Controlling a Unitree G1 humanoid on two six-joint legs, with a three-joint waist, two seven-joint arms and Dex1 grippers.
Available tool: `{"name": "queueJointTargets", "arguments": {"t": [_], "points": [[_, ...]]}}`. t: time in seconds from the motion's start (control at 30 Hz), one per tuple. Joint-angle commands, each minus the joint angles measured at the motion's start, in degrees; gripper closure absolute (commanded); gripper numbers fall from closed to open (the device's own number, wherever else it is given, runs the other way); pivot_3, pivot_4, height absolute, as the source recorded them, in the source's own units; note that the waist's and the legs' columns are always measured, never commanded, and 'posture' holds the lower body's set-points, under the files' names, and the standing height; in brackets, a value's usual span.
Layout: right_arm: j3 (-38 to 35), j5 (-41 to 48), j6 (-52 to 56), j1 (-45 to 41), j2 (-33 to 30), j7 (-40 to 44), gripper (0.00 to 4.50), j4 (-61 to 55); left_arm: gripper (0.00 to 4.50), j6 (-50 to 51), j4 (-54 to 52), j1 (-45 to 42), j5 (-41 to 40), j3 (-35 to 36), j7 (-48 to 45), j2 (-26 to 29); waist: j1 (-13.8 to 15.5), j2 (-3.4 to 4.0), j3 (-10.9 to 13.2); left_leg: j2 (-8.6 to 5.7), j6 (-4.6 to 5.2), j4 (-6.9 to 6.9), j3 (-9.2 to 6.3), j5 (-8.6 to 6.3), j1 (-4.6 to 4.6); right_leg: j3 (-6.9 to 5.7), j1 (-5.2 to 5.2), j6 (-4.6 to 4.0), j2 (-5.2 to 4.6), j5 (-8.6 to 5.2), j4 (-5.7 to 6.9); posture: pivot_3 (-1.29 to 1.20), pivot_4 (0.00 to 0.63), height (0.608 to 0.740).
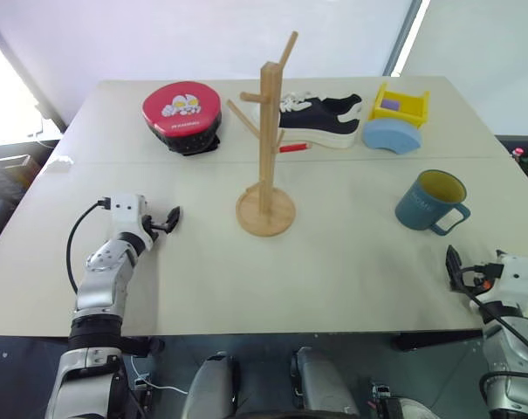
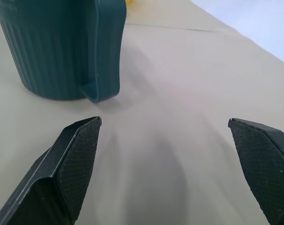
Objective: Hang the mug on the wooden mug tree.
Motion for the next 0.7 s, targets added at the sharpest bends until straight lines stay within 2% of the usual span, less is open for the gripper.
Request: {"name": "queueJointTargets", "arguments": {"t": [0.03, 0.37, 0.57, 0.7], "points": [[-1.65, 0.52, -0.35, 0.32, -0.34, -0.39, 0.04, -3.05, 0.0, -0.05, -1.8, -0.05, 0.77, -0.69, -0.35, 0.58, 0.0, 0.0, 0.0, 0.0, 0.0, 0.0, 0.0, 0.0, 0.0, 0.0, 0.0, 0.0, 0.0, 0.0, 0.0, 0.0, 0.15, 0.735], [-0.89, 0.61, 0.39, 1.35, 0.97, -1.15, 0.04, -4.71, 0.0, 0.4, -2.1, -0.62, 0.64, -1.45, -3.01, 1.07, 0.04, -0.01, -0.01, 0.0, 0.0, 0.0, 0.0, 0.0, 0.0, 0.0, 0.01, -0.01, 0.0, 0.0, 0.0, 0.0, 0.15, 0.735], [1.2, -0.36, 1.92, 1.9, 2.05, -1.08, 0.04, -7.78, 0.0, 0.03, -13.04, 6.08, -4.14, -5.79, -16.76, 2.96, -0.13, 0.0, -0.01, 0.02, 0.0, -0.01, 0.01, 0.0, -0.02, 0.03, -0.01, -0.06, -0.03, -0.04, -0.02, 0.0, 0.15, 0.735], [1.25, 0.25, 2.46, 2.28, 2.75, -1.17, 0.04, -9.88, 0.0, 4.3, -24.61, 11.28, -11.76, -9.58, -29.97, 6.47, -0.09, 0.03, -0.02, 0.04, -0.01, -0.02, 0.01, -0.01, -0.05, 0.07, -0.03, -0.25, -0.11, -0.14, -0.04, 0.0, 0.15, 0.735]]}}
